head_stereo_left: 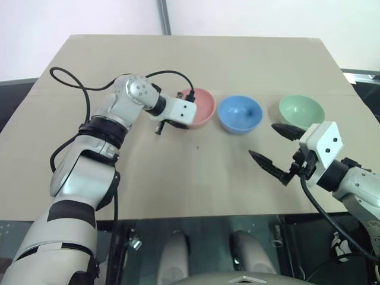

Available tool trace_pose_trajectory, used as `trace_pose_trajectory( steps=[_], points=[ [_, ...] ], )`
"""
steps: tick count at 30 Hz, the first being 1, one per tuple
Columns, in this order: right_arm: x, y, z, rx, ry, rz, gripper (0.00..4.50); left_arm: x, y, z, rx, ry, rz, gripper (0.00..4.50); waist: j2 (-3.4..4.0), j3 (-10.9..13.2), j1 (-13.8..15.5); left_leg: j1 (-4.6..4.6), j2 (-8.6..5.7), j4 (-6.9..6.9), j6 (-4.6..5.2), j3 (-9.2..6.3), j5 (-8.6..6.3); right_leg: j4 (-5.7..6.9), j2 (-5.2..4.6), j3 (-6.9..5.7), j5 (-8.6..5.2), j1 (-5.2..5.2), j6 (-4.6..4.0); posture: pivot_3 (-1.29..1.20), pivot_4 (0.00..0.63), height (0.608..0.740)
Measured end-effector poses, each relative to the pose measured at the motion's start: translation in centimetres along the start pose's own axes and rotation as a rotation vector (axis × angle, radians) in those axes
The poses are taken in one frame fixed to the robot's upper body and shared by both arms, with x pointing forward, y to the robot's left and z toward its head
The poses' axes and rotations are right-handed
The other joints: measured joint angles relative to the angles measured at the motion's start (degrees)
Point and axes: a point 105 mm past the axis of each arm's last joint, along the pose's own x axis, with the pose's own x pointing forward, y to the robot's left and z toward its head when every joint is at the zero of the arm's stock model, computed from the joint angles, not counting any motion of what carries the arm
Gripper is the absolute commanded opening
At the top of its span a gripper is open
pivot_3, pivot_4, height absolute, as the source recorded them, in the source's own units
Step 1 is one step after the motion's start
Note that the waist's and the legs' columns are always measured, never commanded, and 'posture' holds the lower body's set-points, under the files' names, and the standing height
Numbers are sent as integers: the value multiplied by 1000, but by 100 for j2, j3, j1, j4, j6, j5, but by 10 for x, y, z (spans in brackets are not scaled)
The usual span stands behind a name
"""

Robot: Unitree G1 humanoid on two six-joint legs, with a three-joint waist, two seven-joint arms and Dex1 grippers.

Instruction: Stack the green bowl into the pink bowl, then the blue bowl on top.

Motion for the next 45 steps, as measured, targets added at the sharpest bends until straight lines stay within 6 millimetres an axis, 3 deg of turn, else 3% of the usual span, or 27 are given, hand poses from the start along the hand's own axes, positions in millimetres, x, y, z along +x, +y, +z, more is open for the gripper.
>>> trace_pose_trajectory(
  steps=[6,9,12,17,20,25,30,33,35,38,45],
  points=[
    [1,-4,1,-10,-8,-6,4500,-7,-22,8,37,-83,-70,27,2,0,-45,2,1,-1,0,0,0,4,0,-1,0,0,0,0,150,740],
    [3,-9,-1,-5,-8,-4,4500,-27,-50,25,89,-161,-148,27,3,1,-25,0,2,6,0,-6,1,9,-1,-7,0,1,0,0,150,740],
    [3,-9,0,-4,-14,2,4500,-36,-63,32,126,-160,-169,27,4,1,-3,0,2,20,0,-8,1,15,-2,-8,0,7,0,0,150,740],
    [4,-12,-3,4,-12,-3,4500,-27,-78,39,169,-165,-194,27,4,1,26,3,2,56,1,-8,0,46,-1,-8,-1,12,1,0,150,740],
    [3,-12,-5,6,-3,-5,4500,-22,-80,39,186,-159,-195,881,4,1,27,9,2,58,1,-10,0,61,1,-7,-2,12,0,0,150,740],
    [1,-11,-10,17,16,-5,4500,-16,-75,45,223,-168,-150,3191,4,1,26,11,1,60,1,-9,0,64,1,-5,-2,12,0,0,150,740],
    [1,-12,-12,18,25,-10,4500,-29,-65,55,119,-220,-87,3191,4,1,-7,11,1,60,1,-9,0,68,1,-4,-3,11,1,0,150,740],
    [3,-26,-22,5,73,-45,4500,-61,-63,60,-20,-274,-56,3191,4,2,-59,17,2,60,1,-6,0,74,2,0,-4,10,0,0,150,740],
    [9,-52,-39,-20,153,-108,4500,-91,-59,67,-191,-415,14,3191,6,3,-72,23,2,63,1,-2,0,81,2,3,-4,11,1,0,150,740],
    [21,-76,-61,-23,224,-138,4500,-113,-61,73,-297,-527,88,3191,7,3,-48,28,2,62,1,-2,0,83,2,2,-6,12,1,0,150,740],
    [50,-126,-82,-84,324,-164,4500,-83,-88,75,-428,-557,115,3191,17,15,-27,24,2,57,1,2,0,79,3,6,-5,7,-2,0,150,740]
  ],
)
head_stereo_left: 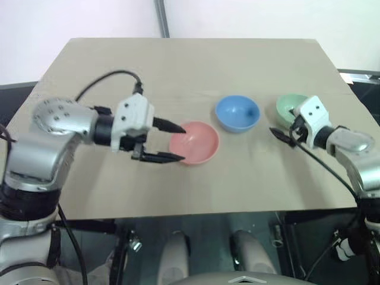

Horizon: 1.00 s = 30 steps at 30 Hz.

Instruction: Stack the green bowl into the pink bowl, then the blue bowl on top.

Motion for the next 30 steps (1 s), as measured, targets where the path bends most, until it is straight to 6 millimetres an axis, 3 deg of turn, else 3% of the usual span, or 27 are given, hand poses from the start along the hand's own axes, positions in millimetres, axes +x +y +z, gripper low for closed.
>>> trace_pose_trajectory(
  steps=[3,6,11,12,14,19,22,23,25,27,30],
  points=[
    [9,-11,-10,-7,59,-1,4500,7,-4,1,-14,-19,40,3191,0,1,22,-5,0,-2,0,1,0,-9,-1,0,0,0,-1,0,150,740],
    [14,-16,-24,3,134,18,3791,10,-5,1,-27,-28,84,3232,3,2,11,-4,-1,-3,0,5,0,-9,-2,2,0,-1,0,0,150,740],
    [15,-9,-34,-5,191,102,1397,10,-3,-3,-56,-35,151,3232,5,3,-14,-1,-1,-4,0,6,0,-6,-2,3,0,-2,0,0,150,740],
    [15,-8,-34,-10,197,113,752,12,-4,-3,-62,-41,156,3232,6,4,-16,-1,-1,-4,0,6,0,-6,-2,3,0,-2,0,0,150,740],
    [15,-9,-33,-26,197,110,36,12,-5,-3,-63,-45,165,3232,6,4,-14,-1,-1,-4,0,6,0,-5,-2,3,0,-2,0,0,150,740],
    [8,-7,-29,-90,190,113,36,10,3,-2,-80,-97,250,3232,7,5,-1,-2,-1,-6,0,6,0,-7,-2,3,0,-3,0,0,150,740],
    [-9,8,-7,-114,109,189,36,4,5,-8,-102,-118,287,3232,20,12,3,-5,-1,-12,-1,6,0,-10,-2,3,0,-5,0,0,150,740],
    [-22,25,21,-138,14,265,36,-1,6,-15,-126,-116,313,3232,26,16,-21,-2,0,-14,-1,4,0,-9,-1,3,0,-6,0,0,150,740],
    [-29,36,38,-148,-39,309,36,-3,6,-17,-132,-118,319,3232,26,16,-33,2,0,-13,-1,4,0,-5,0,3,-1,-5,0,0,150,740],
    [-41,63,63,-155,-124,402,36,-10,4,-24,-151,-128,342,3232,25,15,-29,8,1,-12,-1,4,0,-1,0,3,-1,-4,-1,0,150,740],
    [-44,117,94,-134,-261,556,36,-24,5,-41,-219,-137,401,3232,24,15,-26,7,4,-7,-1,3,0,3,3,2,-1,-4,-1,0,150,740]
  ],
)
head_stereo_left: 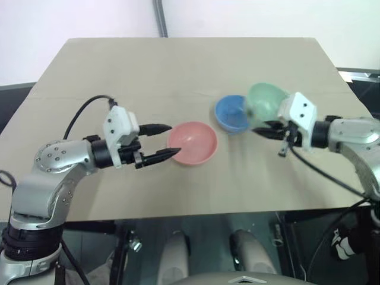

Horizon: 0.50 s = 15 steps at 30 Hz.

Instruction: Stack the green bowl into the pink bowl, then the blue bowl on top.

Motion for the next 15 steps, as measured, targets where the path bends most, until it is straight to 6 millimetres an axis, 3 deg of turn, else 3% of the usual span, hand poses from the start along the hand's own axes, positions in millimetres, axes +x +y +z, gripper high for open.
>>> trace_pose_trajectory(
  steps=[2,8,12,15],
  points=[
    [22,17,8,12,-44,58,36,-11,5,-10,-32,10,33,3232,-2,0,22,-5,-2,6,0,2,0,-3,-5,-1,0,0,0,0,150,740],
    [60,28,8,4,-54,98,36,-34,12,-11,-18,-5,72,3232,-6,-1,32,-7,-3,-1,0,1,0,-5,-6,-4,-1,-4,-2,0,150,740],
    [78,25,7,22,-62,112,1669,-42,4,-5,-65,-35,23,3232,-6,-1,10,-8,-2,-3,0,2,0,-5,-6,-4,-1,-5,-2,0,150,740],
    [81,24,6,14,-68,122,2976,-45,-3,2,-86,-57,-22,3232,-5,-1,24,-8,-2,-5,0,2,0,-6,-7,-5,-1,-5,-3,0,150,740]
  ],
)
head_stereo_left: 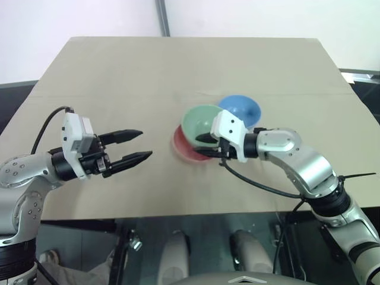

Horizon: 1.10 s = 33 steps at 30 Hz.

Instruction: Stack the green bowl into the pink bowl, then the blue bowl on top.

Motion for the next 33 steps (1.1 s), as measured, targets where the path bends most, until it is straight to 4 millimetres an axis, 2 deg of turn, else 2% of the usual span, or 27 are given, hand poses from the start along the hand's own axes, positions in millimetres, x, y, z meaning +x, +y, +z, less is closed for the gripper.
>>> trace_pose_trajectory(
  steps=[1,5,8,10,12,16,21,27,30,32,33],
  points=[
    [0,-1,0,0,-2,-2,3429,-1,-2,1,-10,-1,-13,3232,0,0,-4,0,0,0,0,0,0,0,0,0,0,-1,0,0,150,740],
    [-7,-5,17,35,-100,-6,3429,0,-9,3,-42,-6,-65,3232,1,1,-13,0,1,-2,0,0,0,2,1,0,0,-4,0,0,150,740],
    [-32,-17,39,31,-192,-61,3429,0,-10,7,-52,-21,-85,3232,1,2,9,-2,1,-3,0,1,0,-2,0,0,0,-3,0,0,150,740],
    [-54,-35,41,-15,-161,-144,3429,1,-10,12,-39,-25,-100,3232,-1,1,20,-1,0,-1,0,2,0,-4,-2,0,0,-2,-1,0,150,740],
    [-74,-54,29,-70,-74,-225,3429,1,-9,16,-28,-25,-112,3232,0,1,14,4,0,-3,0,5,0,-4,-1,0,-2,-2,-2,0,150,740],
    [-88,-73,-4,-100,46,-265,3429,3,-7,21,-14,-33,-121,3232,2,2,-49,9,1,-17,0,12,0,-4,1,8,-4,-7,-5,0,150,740],
    [-78,-80,-45,-118,144,-212,3429,4,-5,22,-5,-35,-110,3232,3,3,-86,6,1,-29,0,11,0,-9,2,8,-5,-11,-8,0,150,740],
    [-57,-80,-78,-193,243,-131,3429,3,-7,18,-10,-20,-89,3232,2,5,-92,5,1,-29,-1,12,0,-9,1,7,-5,-11,-8,0,150,740],
    [-54,-88,-89,-228,290,-134,2654,3,-9,19,0,-17,-82,3232,4,6,-89,6,1,-29,-1,11,0,-8,1,7,-5,-11,-8,0,150,740],
    [-54,-93,-93,-265,316,-131,1889,4,-12,19,2,-16,-77,3232,4,6,-90,6,1,-29,-1,11,0,-8,1,6,-5,-11,-9,0,150,740],
    [-55,-94,-94,-275,321,-131,1288,4,-13,18,1,-14,-75,3232,4,6,-86,6,1,-30,-1,11,0,-9,1,6,-5,-11,-9,0,150,740]
  ],
)
